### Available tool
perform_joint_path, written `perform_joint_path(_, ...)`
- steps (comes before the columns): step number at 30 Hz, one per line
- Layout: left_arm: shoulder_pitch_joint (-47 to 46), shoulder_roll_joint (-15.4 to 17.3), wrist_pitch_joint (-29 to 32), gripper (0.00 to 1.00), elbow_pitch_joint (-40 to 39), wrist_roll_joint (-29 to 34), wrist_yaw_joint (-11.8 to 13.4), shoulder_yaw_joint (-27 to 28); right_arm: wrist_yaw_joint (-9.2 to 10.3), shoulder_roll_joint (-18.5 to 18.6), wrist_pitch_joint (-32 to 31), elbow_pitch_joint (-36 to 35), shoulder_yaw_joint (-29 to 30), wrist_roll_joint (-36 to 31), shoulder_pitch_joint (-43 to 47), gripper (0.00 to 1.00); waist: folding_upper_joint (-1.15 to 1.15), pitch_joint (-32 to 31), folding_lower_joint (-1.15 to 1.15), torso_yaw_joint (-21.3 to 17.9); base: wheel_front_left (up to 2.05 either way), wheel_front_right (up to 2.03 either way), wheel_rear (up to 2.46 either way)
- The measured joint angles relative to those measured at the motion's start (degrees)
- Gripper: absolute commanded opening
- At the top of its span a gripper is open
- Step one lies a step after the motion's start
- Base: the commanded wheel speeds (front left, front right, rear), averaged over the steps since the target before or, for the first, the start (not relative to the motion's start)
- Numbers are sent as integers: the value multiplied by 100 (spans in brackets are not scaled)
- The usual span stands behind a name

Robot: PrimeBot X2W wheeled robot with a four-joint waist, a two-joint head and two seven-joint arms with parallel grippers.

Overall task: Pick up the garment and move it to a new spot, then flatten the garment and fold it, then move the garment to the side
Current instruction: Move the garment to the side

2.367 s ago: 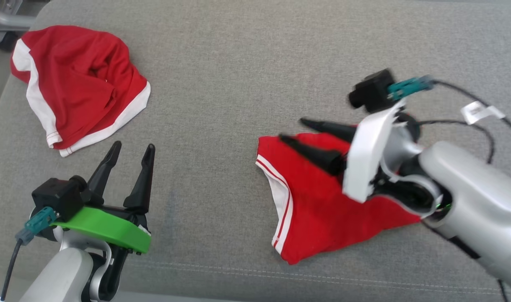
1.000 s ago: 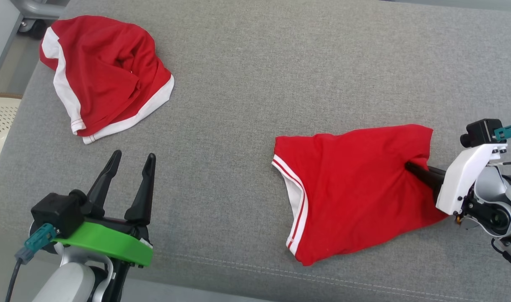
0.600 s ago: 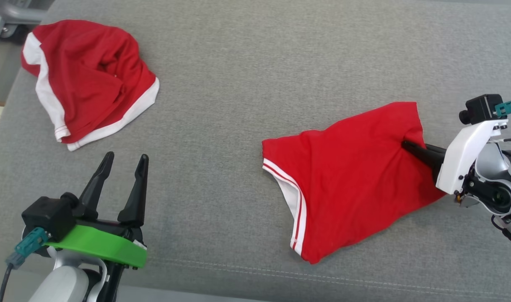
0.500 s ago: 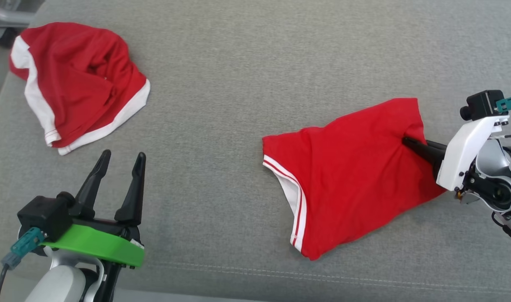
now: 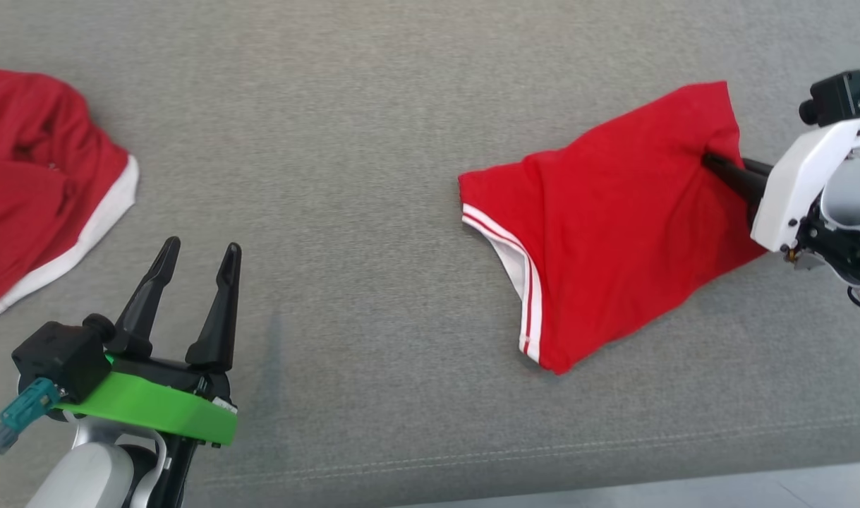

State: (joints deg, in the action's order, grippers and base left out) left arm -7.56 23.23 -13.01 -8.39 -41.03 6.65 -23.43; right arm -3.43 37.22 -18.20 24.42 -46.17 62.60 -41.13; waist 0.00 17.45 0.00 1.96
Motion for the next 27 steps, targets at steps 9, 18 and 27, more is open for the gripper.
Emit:
perform_joint_path(9,-29,111,240,100,-297,143,1,19,109,-137,-4,328,115,-69,-536,0,0,356,0,-595,0,0,0)
perform_joint_path(18,-329,152,427,100,-493,292,16,35,263,134,99,761,445,-169,-1020,0,0,911,0,-938,0,0,0)
perform_joint_path(27,-700,125,552,100,-570,349,18,-22,584,435,325,1179,597,-511,-1474,0,0,1448,0,-985,0,0,0)
